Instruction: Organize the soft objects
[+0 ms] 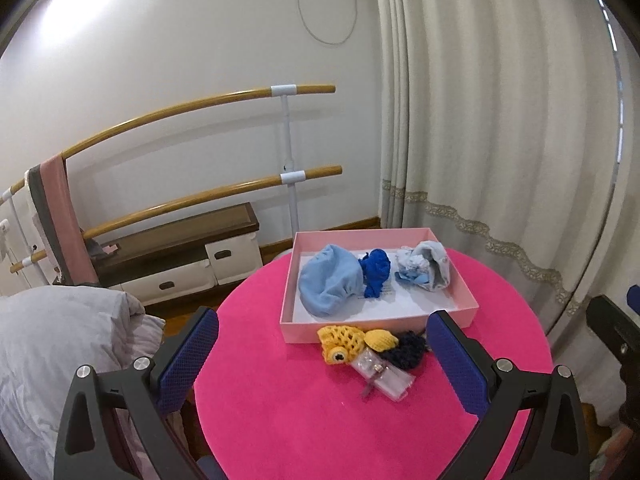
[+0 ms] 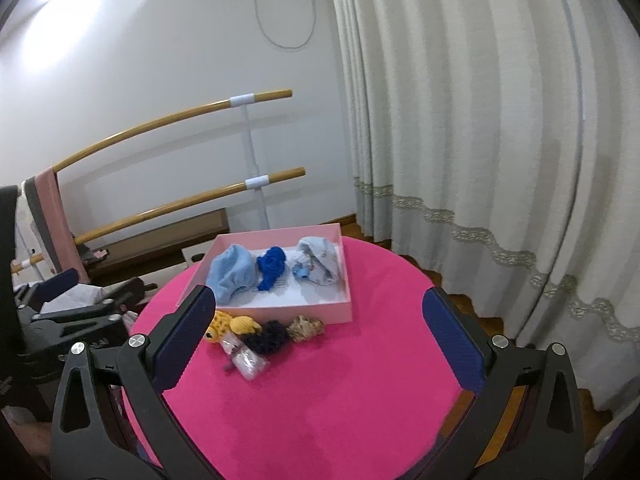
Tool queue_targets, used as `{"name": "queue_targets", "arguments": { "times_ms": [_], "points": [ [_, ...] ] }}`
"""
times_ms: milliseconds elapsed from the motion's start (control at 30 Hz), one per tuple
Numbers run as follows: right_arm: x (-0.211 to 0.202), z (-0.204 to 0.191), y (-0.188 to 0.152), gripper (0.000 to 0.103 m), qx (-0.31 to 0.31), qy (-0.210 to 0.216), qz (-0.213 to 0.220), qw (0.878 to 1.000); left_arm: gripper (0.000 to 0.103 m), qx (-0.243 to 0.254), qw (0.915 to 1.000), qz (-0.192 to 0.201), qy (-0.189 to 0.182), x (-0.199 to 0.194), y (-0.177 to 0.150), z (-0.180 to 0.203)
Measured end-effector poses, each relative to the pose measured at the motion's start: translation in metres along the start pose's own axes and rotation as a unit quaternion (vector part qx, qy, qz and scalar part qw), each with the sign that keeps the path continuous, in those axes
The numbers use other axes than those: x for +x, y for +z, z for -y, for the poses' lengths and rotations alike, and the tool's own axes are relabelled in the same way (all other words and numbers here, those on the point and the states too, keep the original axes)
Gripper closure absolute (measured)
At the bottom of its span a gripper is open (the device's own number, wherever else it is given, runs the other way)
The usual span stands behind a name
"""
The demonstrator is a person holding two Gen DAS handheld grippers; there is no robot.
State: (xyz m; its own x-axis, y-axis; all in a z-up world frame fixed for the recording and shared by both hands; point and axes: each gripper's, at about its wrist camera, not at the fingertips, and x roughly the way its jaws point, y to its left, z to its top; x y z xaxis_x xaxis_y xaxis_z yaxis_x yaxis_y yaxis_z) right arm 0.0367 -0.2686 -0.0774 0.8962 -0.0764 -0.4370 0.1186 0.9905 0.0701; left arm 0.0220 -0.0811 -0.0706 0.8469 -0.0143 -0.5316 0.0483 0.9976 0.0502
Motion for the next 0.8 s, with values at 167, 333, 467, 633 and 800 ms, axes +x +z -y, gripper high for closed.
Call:
{"name": "queue_targets", "arguments": {
  "times_ms": [167, 333, 467, 633, 800],
  "points": [
    [-0.009, 0.003, -0.002, 0.0, 0.004, -0.002, 0.005, 1.0, 0.0, 0.001, 1.0, 0.002, 0.001, -0.011, 0.001, 0.0],
    [-0.017, -0.004, -0.005, 0.0, -0.003, 0.008, 0.009, 1.0, 0.0, 0.0, 1.0, 0.009, 0.003, -0.019, 0.005, -0.002],
    [-0.022, -0.014, -0.007, 0.0, -0.015, 0.014, 0.012, 1.0, 0.0, -0.002, 0.9999, 0.015, 0.002, -0.026, 0.004, -0.004],
    [-0.028, -0.02, -0.006, 0.0, -0.019, 0.017, 0.018, 1.0, 0.0, -0.01, 0.9998, 0.017, 0.002, -0.028, 0.001, -0.008],
    [-0.03, -0.023, -0.007, 0.0, -0.021, 0.017, 0.02, 0.999, 0.0, -0.017, 0.9997, 0.017, 0.003, -0.027, 0.0, -0.012]
  ]
}}
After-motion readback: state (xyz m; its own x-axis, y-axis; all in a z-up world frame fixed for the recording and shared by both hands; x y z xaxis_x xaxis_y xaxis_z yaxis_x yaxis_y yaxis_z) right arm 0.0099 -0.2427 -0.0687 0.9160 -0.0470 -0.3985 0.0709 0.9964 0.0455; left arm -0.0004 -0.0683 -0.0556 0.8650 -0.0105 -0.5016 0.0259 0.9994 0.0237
